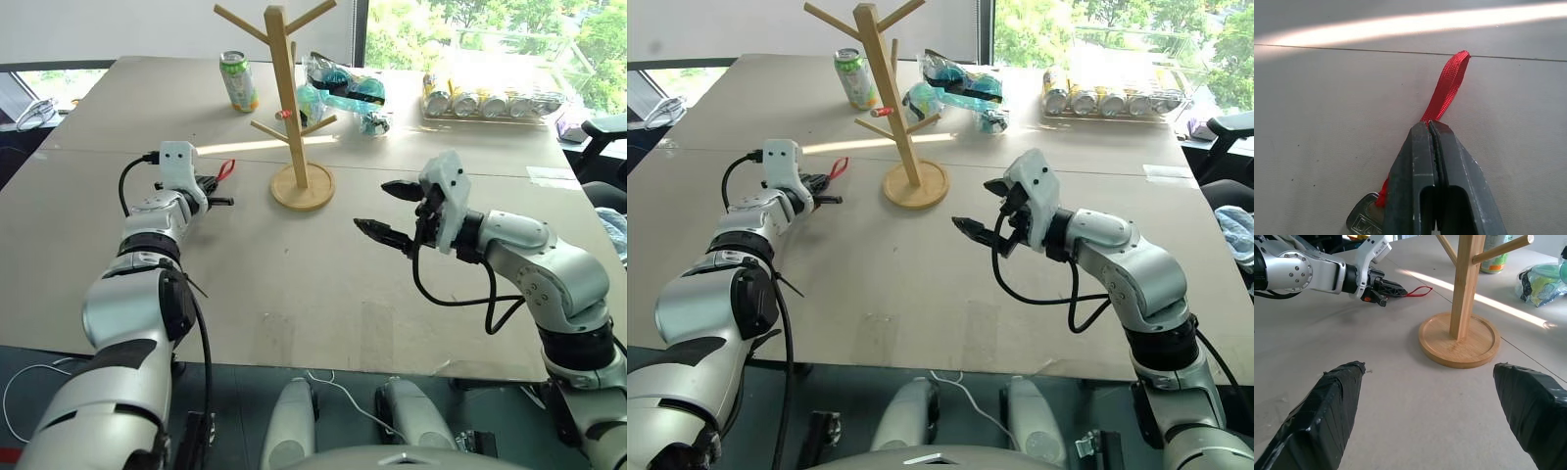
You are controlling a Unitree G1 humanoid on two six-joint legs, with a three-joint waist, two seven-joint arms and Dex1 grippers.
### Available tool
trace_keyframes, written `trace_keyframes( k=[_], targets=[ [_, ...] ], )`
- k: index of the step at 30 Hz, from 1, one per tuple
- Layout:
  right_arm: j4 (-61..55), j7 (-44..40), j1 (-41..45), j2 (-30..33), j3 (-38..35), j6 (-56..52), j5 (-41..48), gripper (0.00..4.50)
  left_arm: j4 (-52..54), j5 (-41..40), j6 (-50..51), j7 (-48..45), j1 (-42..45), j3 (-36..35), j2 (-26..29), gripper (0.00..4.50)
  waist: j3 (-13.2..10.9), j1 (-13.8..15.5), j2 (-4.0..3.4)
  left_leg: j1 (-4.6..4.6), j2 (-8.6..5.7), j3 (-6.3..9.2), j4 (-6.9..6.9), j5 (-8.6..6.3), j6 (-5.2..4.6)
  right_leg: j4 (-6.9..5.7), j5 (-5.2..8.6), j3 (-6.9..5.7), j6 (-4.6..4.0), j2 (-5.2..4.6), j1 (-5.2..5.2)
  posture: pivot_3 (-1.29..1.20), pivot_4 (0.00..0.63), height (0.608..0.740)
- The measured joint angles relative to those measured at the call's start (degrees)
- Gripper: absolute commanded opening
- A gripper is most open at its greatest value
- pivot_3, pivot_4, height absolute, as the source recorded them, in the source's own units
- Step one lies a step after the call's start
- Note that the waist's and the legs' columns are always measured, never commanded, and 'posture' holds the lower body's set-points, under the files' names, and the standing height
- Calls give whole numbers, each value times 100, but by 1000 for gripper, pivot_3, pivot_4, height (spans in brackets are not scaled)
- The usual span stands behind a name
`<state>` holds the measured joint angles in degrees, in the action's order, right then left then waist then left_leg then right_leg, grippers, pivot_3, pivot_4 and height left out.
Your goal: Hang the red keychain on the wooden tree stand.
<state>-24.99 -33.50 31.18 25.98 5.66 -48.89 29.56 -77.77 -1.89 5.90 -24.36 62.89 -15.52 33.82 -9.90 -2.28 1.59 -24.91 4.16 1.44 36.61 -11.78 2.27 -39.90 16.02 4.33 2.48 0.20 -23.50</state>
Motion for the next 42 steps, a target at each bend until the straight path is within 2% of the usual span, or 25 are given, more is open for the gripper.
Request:
trace_keyframes(
  k=[9,10,12,17,33,36,41,42],
  targets=[
    [0,34,0,12,-4,0,33,4500,0,74,-30,207,6,-6,-13,21,0,-1,0,0,0,0,0,0,0,0,0,0,0,0,0,0,150,732],
    [0,34,0,12,-4,0,34,4500,0,77,-44,251,6,-7,-8,511,0,-1,0,0,0,0,0,0,0,0,0,0,0,0,0,0,150,732],
    [0,34,0,12,-4,0,34,4500,0,76,-66,295,6,-17,2,640,0,0,0,0,0,0,0,0,0,0,0,0,0,0,0,0,150,732],
    [0,31,0,12,-4,2,34,4500,0,73,-125,323,7,-27,30,2861,0,0,0,0,0,0,0,0,0,0,0,0,0,0,0,0,150,732],
    [0,99,0,28,-4,1,34,4500,-7,66,-22,476,7,-140,29,2861,0,0,0,0,0,0,0,0,0,0,0,0,0,0,0,0,150,732],
    [0,141,-1,49,-8,0,42,4500,-45,73,15,523,7,-192,28,2102,0,0,0,0,0,0,0,0,0,0,0,0,0,0,0,0,150,732],
    [-46,157,-8,68,-15,-21,74,4500,-52,121,107,536,6,-193,15,71,0,0,0,0,0,0,0,0,0,0,0,0,0,0,0,0,150,732],
    [-81,161,-8,70,-15,-27,81,4500,-52,131,108,537,7,-194,10,71,0,0,0,0,0,0,0,0,0,0,0,0,0,0,0,0,150,732]
  ],
)
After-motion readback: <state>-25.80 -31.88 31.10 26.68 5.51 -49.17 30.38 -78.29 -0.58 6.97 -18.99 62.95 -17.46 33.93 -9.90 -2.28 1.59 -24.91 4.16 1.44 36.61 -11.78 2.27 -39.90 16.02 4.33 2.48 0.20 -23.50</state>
